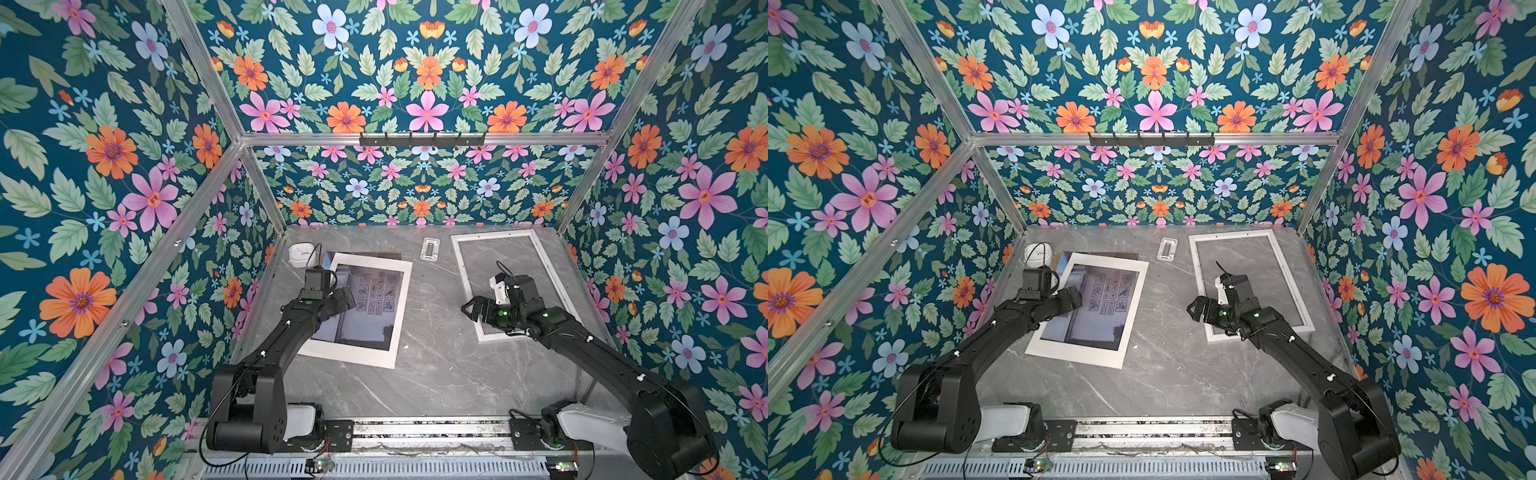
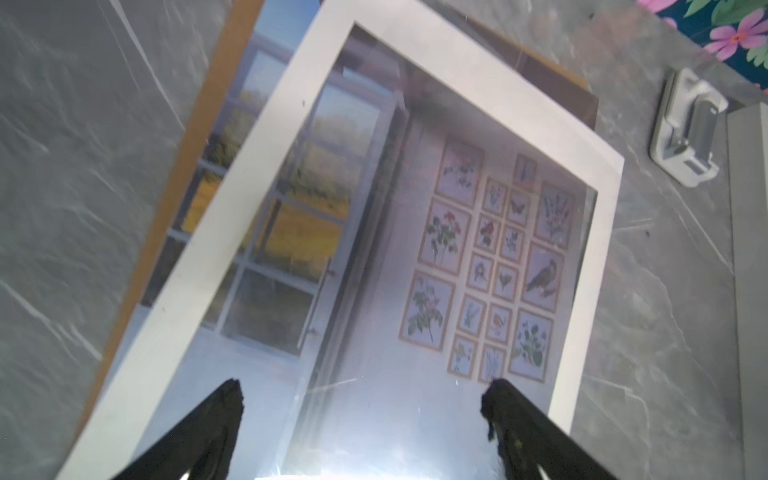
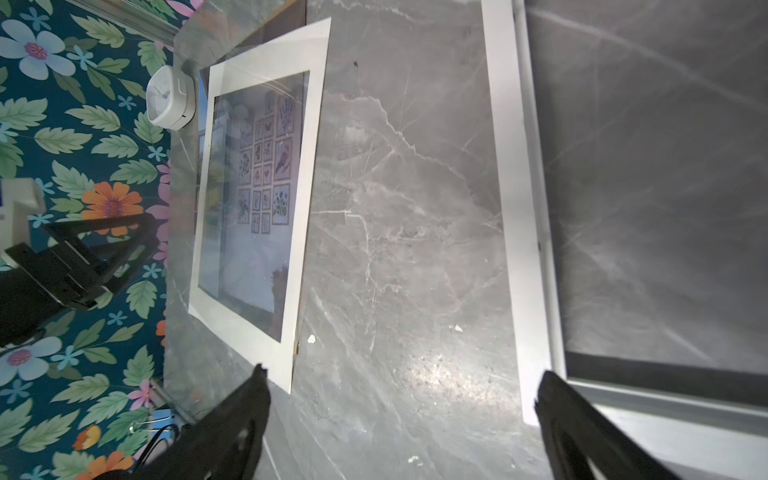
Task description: Put the photo into the frame
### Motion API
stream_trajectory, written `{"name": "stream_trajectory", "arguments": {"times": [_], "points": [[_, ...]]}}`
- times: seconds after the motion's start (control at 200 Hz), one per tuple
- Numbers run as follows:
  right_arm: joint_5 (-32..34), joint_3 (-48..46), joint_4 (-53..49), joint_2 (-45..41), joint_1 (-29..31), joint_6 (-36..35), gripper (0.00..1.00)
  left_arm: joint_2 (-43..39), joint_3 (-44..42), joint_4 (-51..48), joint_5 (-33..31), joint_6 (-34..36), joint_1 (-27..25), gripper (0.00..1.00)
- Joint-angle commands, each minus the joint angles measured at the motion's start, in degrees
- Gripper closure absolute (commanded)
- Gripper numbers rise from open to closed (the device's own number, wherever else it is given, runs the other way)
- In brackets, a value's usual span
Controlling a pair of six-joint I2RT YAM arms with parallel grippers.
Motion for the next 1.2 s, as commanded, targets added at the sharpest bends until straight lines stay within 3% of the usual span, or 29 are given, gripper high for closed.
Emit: {"name": "stream_trajectory", "arguments": {"times": [0.0, 0.19, 0.56, 0.745, 1.19], "points": [[-7.26, -1.49, 6.47, 0.74, 0.79, 4.83, 0.01, -1.65, -1.77, -2.80, 5.32, -3.06, -0.78, 0.04], [-11.76, -1.52, 12.08, 4.58, 3.94, 7.73, 0.04, -1.49, -5.30, -2.96, 6.90, -3.92, -2.78, 0.05], [-7.49, 5.28, 19.65, 21.54, 17.71, 11.91, 0.05, -0.91, -10.24, 0.59, 8.37, -9.27, -6.21, 0.05], [-10.60, 5.39, 27.94, 29.72, 18.11, 16.65, 0.08, -1.46, -12.12, 1.62, 8.56, -12.44, -8.29, 0.05], [-10.89, 5.14, 37.40, 35.62, 18.10, 22.35, 0.10, 0.24, -12.83, 3.71, 9.80, -16.86, -14.20, 0.06]]}}
